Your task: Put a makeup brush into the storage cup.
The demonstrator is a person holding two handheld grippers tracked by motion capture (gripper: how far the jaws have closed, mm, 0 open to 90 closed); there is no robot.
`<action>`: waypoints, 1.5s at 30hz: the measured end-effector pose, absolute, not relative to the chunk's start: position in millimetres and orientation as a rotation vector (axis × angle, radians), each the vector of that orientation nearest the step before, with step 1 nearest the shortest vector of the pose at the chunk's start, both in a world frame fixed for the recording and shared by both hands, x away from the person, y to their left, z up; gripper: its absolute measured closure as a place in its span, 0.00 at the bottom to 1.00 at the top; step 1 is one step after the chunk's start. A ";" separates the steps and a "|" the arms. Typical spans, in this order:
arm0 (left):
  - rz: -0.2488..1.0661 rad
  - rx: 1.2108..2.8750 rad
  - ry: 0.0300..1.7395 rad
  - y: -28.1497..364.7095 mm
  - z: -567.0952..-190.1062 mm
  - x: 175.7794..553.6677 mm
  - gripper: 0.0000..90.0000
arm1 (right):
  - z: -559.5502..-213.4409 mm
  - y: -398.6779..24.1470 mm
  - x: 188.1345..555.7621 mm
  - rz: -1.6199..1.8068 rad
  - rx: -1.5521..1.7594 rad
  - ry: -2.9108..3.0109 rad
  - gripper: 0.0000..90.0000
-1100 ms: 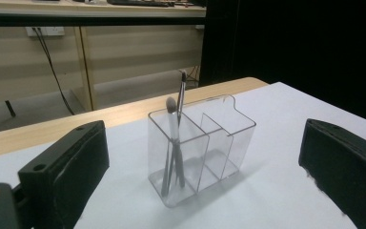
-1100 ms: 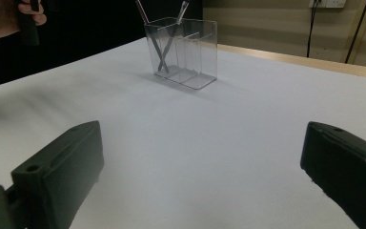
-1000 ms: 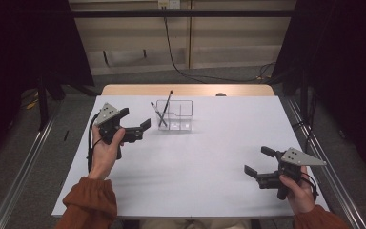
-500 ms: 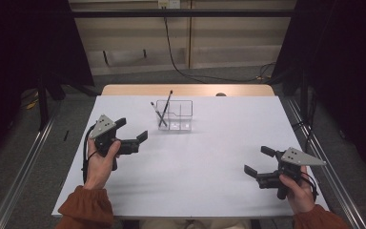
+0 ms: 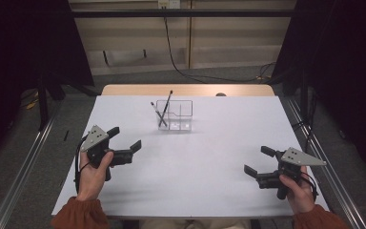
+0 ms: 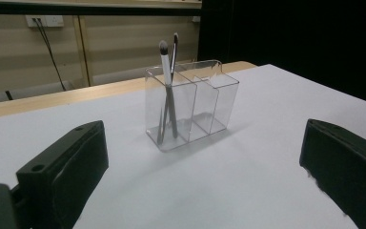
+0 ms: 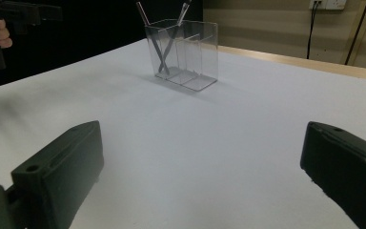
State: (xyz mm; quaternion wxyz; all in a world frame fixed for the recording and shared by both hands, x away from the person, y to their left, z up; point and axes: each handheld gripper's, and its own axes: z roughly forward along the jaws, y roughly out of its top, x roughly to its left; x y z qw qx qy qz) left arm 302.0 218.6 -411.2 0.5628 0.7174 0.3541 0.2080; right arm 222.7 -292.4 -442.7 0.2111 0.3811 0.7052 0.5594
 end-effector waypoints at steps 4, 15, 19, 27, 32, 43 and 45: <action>0.492 1.674 0.837 223.6 -416.5 291.8 0.02 | -442.7 -292.6 222.6 1.554 1.060 1.960 0.00; 0.514 1.679 0.824 230.7 -419.5 272.7 0.03 | -442.9 -292.4 221.9 1.553 1.062 1.961 0.00; 0.513 1.669 0.826 230.7 -419.4 266.5 0.03 | -442.5 -293.0 221.4 1.554 1.060 1.958 0.00; 0.503 1.680 0.838 234.1 -424.7 258.7 0.03 | -441.9 -294.1 220.1 1.552 1.057 1.955 0.00; 0.534 1.677 0.827 234.1 -424.5 253.2 0.03 | -441.7 -294.6 219.9 1.546 1.056 1.946 0.00; 0.501 1.705 0.845 232.8 -431.7 255.7 0.03 | -441.8 -295.5 220.5 1.548 1.068 1.944 0.00; 0.508 1.712 0.851 233.2 -431.9 256.9 0.03 | -441.8 -295.6 220.6 1.545 1.069 1.946 0.00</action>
